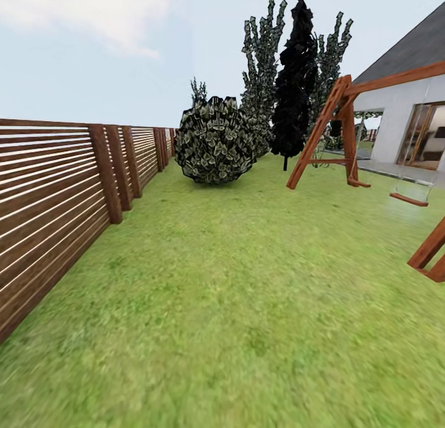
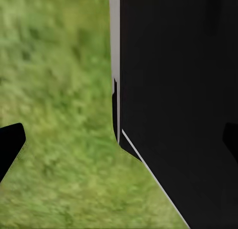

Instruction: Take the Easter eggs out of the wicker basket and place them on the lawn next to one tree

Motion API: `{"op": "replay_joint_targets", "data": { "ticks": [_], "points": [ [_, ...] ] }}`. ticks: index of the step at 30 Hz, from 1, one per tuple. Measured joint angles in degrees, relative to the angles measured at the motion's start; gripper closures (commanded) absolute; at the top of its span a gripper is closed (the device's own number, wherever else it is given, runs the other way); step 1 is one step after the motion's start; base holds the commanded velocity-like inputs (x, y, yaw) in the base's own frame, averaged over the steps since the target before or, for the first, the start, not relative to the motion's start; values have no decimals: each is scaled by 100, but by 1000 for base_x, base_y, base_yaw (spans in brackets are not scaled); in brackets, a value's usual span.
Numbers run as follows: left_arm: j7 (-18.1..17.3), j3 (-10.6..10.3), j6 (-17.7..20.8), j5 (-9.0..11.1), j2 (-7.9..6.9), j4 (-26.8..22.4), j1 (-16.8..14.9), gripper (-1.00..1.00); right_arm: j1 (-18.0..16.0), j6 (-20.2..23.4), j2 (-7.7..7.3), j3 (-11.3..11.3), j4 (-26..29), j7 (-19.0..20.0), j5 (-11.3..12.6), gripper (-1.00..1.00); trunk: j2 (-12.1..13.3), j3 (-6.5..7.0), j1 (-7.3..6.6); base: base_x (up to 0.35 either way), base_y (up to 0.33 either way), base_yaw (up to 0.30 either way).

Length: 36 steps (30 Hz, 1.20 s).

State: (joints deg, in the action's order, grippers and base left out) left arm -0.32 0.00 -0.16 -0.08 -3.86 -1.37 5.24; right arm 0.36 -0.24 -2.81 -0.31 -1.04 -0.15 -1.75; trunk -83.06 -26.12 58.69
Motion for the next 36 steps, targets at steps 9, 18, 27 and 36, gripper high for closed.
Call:
{"op": "replay_joint_targets", "data": {
  "ticks": [9, 18, 27, 36],
  "points": [
    [0, 0, 0, 0, 0, 1, -1, -100, 1, 0, -5, 0, 1, 3, 0, -100, 0, 0, 0, 318, 0, -77],
    [0, 0, 0, 0, 0, 0, -1, -100, 1, 0, -5, 0, 0, 3, 3, -100, 0, 0, 0, 318, 0, -238],
    [0, 0, 0, 0, 0, -2, 0, -100, 0, 0, 0, 0, -1, 0, 3, -100, 0, 0, 0, 318, 0, -11],
    [0, 0, 0, 0, 0, -2, 0, -100, 0, 0, 0, 0, 0, -1, 0, -100, 0, 0, 0, 318, 0, 0]
  ]
}}
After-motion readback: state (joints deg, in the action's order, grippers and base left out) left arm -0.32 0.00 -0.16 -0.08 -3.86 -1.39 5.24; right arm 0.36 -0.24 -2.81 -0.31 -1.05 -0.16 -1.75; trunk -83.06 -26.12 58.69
